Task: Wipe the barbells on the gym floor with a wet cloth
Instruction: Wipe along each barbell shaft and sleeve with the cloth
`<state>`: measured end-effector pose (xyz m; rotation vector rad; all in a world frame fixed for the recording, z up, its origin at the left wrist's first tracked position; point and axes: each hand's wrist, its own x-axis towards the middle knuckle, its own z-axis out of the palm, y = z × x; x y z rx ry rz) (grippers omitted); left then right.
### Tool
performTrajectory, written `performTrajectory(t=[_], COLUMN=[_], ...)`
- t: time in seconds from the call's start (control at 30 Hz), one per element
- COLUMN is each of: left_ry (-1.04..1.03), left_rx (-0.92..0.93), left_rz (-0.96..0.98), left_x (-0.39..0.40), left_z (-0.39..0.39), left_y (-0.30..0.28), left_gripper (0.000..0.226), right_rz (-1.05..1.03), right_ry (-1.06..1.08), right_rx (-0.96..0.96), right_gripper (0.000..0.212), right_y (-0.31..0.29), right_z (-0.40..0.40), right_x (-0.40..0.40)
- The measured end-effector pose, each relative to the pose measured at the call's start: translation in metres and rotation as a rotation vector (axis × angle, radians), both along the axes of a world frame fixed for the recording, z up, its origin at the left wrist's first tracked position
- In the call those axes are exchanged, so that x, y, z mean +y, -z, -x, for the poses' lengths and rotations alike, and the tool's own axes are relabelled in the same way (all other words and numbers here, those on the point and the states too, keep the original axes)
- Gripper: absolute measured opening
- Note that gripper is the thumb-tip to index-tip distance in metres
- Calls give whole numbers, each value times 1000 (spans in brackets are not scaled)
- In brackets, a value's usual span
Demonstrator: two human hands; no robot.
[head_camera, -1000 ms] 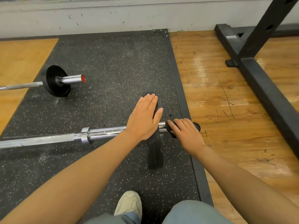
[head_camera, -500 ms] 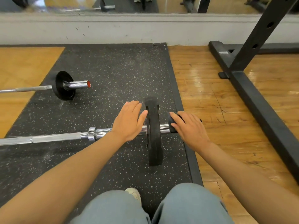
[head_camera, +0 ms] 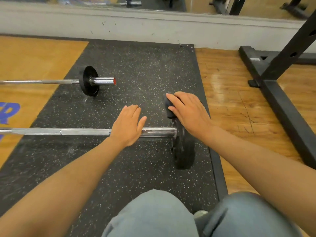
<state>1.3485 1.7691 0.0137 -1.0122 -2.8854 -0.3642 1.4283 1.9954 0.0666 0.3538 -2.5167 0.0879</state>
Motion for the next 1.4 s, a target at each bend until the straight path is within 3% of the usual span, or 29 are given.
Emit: performTrajectory(t=[0.13, 0.37, 0.6, 0.87, 1.1, 1.2, 1.3, 1.4], left_ry=[-42, -85, -62, -111, -6, 8, -4, 14], left_rx=[-16, -88, -129, -107, 30, 99, 113, 116], left_rz=[12, 83, 75, -61, -44, -21, 3, 11], left_x=[-21, -42, -34, -34, -39, -38, -38, -39], left_z=[12, 31, 49, 49, 55, 55, 55, 57], left_y=[18, 64, 101, 130, 136, 138, 141, 143], left_gripper=[67, 60, 56, 59, 53, 56, 62, 61], right_rz=[53, 53, 11, 159, 59, 113, 247, 215], right_ry=[75, 304, 460, 574, 361, 557, 718, 524], right_rx=[-83, -380, -641, -452, -416, -385, -380, -408], right_gripper=[43, 28, 51, 53, 49, 51, 49, 46], right_y=[11, 109, 162, 185, 194, 194, 189, 187], right_z=[33, 35, 27, 37, 45, 30, 42, 63], right_x=[-35, -62, -67, -84, -93, -69, -95, -131])
